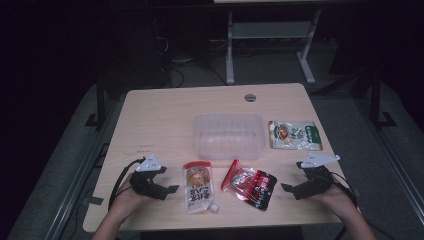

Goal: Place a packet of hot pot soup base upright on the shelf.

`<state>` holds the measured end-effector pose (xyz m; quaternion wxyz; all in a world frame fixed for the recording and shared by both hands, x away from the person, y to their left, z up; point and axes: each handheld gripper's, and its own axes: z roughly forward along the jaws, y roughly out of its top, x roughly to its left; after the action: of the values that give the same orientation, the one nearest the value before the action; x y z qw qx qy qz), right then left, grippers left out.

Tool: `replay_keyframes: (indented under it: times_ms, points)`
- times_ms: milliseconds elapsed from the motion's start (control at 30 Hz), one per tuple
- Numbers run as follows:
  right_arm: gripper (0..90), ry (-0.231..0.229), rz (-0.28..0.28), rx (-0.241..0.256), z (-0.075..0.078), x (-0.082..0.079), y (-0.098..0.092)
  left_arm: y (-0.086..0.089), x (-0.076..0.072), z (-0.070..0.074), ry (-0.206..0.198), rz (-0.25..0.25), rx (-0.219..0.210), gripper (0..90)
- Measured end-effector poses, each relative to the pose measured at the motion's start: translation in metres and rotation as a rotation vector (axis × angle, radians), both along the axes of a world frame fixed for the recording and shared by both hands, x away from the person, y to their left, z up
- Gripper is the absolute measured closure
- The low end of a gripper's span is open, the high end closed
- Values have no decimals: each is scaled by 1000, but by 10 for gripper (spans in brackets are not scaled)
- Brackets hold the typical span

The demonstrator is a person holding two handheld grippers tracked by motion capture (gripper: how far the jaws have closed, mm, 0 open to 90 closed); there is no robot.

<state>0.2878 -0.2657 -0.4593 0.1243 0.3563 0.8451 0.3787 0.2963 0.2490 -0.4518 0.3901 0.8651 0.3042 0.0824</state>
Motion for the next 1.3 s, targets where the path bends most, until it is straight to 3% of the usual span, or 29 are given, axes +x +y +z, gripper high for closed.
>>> replay_keyframes:
  times_ms: [200,400,500,533,667,700,733,767,933,1200,1300]
  points:
    - [10,-3,0,25,5,-1,1,6,1,2,10,-4,-5,161]
    - [200,-10,16,94,18,-2,6,6,0,6,10,-10,-15,218]
    - [267,-6,24,105,21,0,9,6,-1,5,17,-6,-16,229]
    - [351,2,24,114,24,2,12,6,-1,5,22,-6,-13,230]
    - [544,2,35,135,29,6,21,5,-2,5,36,-5,-14,242]
    - [544,2,35,135,29,6,21,5,-3,5,32,-10,-12,242]
    - [640,4,44,131,31,9,26,4,-3,6,27,-11,-9,244]
    - [640,4,44,131,31,9,26,4,-4,6,27,-12,-6,244]
    - [886,9,92,114,35,15,43,4,-6,7,37,-13,-10,244]
    - [899,-4,128,78,35,29,67,4,-10,6,38,-17,-15,244]
    - [900,13,144,71,34,34,75,4,-10,6,37,-15,-19,244]
